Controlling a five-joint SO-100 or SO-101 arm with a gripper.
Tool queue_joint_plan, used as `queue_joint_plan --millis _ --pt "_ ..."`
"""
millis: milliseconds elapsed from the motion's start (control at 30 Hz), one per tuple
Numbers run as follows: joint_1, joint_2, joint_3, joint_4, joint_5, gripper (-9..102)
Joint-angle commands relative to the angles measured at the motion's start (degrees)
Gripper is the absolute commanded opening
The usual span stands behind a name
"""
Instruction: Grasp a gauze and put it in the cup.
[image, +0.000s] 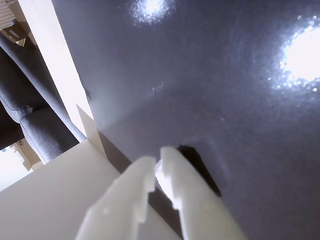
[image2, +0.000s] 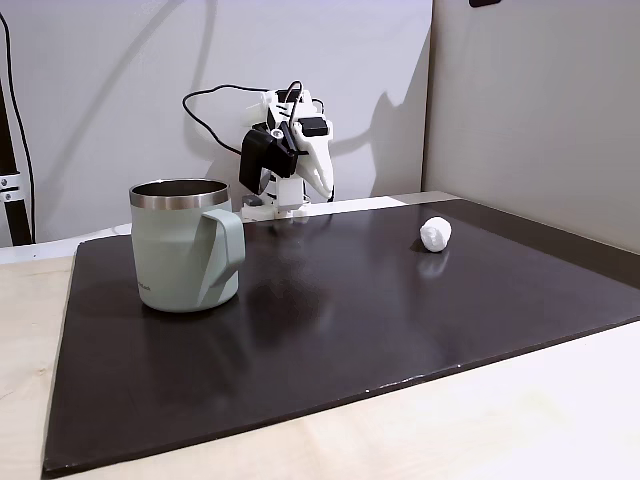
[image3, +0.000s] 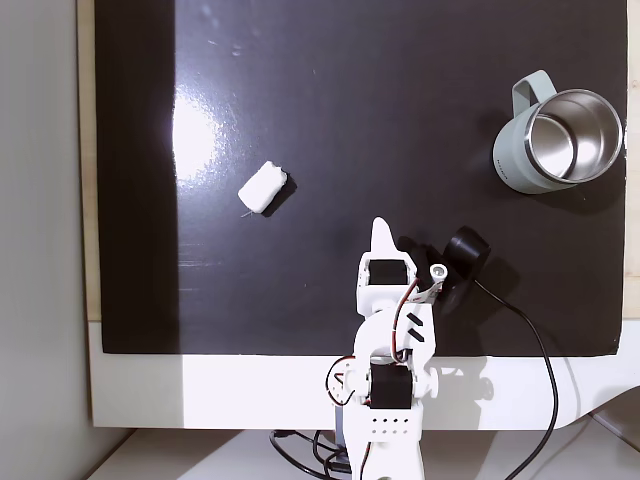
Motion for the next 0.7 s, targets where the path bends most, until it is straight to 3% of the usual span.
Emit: queue_joint_plan --millis 0,433,667 --pt "-2.11 0.7 -0.44 -1.76 -0.44 0" --pt "-2.29 0.7 -0.44 -1.76 -0.88 0" --pt "-4.92 0.0 -4.57 1.14 -6.68 0"
